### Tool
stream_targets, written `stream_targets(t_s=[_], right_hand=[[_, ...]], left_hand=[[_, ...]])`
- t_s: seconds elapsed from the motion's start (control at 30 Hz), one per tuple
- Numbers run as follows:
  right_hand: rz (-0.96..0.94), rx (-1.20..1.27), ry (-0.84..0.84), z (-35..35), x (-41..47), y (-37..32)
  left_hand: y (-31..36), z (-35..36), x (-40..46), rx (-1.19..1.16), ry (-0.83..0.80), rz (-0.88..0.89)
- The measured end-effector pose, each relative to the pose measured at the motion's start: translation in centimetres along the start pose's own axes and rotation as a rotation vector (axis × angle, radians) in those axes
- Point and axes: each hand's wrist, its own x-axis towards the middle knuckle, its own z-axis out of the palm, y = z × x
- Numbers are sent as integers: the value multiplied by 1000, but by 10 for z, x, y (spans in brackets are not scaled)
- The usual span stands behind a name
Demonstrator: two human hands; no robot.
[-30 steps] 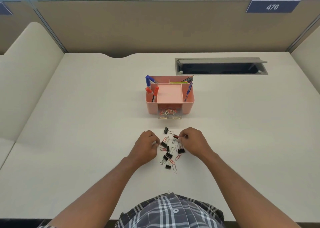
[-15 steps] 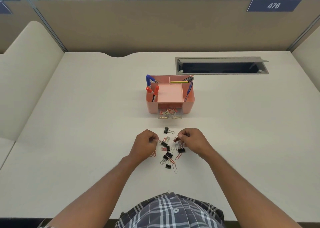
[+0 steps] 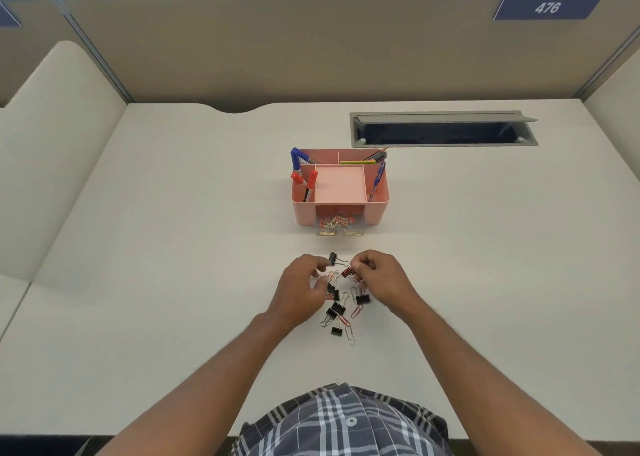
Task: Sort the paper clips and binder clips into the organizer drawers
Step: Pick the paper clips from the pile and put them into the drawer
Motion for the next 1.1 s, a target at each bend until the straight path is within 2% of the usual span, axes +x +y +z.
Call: stream_targets(t_s=[0.17,0.33,1.0,1.1], right_hand=[[-15,190,16,5,-2,-7],[5,272,39,13,-4,-8],[-27,214,93,13,-7,-12],[-80,123,63,15,-8,-9]], left_hand=[[25,12,2,-374,-97,-268],[36,15,3,-571,-55,-371],[39,9,8,-671,-12,-397],[40,6,8,-684,-21,-401]])
